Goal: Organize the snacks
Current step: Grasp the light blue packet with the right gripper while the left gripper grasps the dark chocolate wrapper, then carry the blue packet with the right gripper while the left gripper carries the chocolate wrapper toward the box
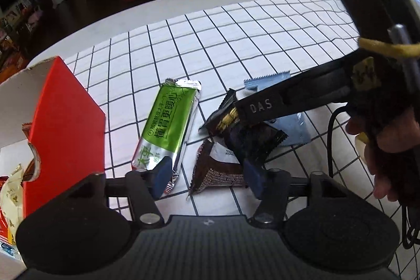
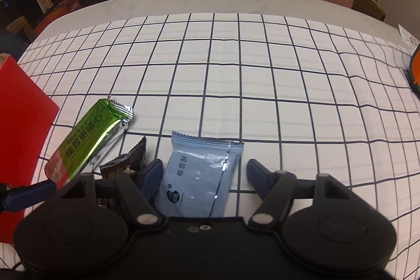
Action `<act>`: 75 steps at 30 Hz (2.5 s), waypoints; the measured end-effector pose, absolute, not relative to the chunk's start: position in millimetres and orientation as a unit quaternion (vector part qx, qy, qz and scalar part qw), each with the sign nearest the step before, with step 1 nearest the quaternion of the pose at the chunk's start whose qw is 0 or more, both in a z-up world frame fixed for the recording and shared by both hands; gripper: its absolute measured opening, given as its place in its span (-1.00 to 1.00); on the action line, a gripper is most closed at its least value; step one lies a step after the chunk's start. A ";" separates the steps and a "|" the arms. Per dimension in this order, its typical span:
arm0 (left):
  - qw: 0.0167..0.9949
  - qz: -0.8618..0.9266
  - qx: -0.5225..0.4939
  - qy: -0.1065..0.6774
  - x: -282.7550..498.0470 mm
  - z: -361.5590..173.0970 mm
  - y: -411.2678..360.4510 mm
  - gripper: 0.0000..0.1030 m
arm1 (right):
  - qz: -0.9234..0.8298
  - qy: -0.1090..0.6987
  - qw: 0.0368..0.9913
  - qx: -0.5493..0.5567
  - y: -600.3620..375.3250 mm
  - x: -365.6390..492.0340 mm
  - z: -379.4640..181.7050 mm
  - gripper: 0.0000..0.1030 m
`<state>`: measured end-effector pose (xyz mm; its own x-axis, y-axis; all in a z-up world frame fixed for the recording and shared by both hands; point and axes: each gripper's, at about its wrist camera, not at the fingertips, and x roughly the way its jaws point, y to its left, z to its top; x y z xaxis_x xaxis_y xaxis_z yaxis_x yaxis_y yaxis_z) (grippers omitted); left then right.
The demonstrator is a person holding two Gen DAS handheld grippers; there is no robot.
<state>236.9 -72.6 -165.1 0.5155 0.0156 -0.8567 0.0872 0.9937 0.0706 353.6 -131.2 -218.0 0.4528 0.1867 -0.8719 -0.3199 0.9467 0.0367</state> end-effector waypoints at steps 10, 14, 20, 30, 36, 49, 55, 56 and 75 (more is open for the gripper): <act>0.864 -0.044 0.057 0.499 234.8 -166.0 -81.7 -0.34 | 0.151 0.494 0.854 -0.056 -153.8 329.7 -217.5 -0.09; 0.863 -0.044 0.042 0.501 232.6 -161.9 -77.2 -0.41 | 0.149 0.496 0.855 -0.038 -176.2 318.7 -213.2 -0.09; 0.861 -0.040 0.027 0.506 224.6 -161.8 -70.5 -0.45 | 0.158 0.494 0.855 -0.031 -205.1 289.7 -200.5 -0.09; 0.855 -0.036 -0.001 0.517 197.7 -155.8 -62.7 -0.49 | 0.180 0.499 0.848 -0.011 -237.0 226.5 -183.5 -0.09; 0.855 -0.037 -0.018 0.517 172.8 -143.9 -54.5 -0.49 | 0.195 0.502 0.842 -0.009 -238.2 193.7 -172.4 -0.09; 0.880 -0.031 -0.028 0.474 127.9 -81.6 -15.1 -0.49 | 0.241 0.470 0.849 -0.014 -200.9 173.2 -102.1 -0.09; 0.894 -0.008 -0.029 0.446 119.1 -49.3 20.3 -0.49 | 0.261 0.444 0.857 -0.025 -145.1 178.0 -78.3 -0.09; 0.896 -0.002 -0.031 0.442 118.8 -44.4 27.7 -0.49 | 0.264 0.439 0.859 -0.027 -135.4 179.1 -74.4 -0.09; 0.920 0.086 0.013 0.383 157.6 -9.5 160.2 -0.49 | 0.296 0.385 0.873 -0.047 19.2 232.1 -43.6 -0.09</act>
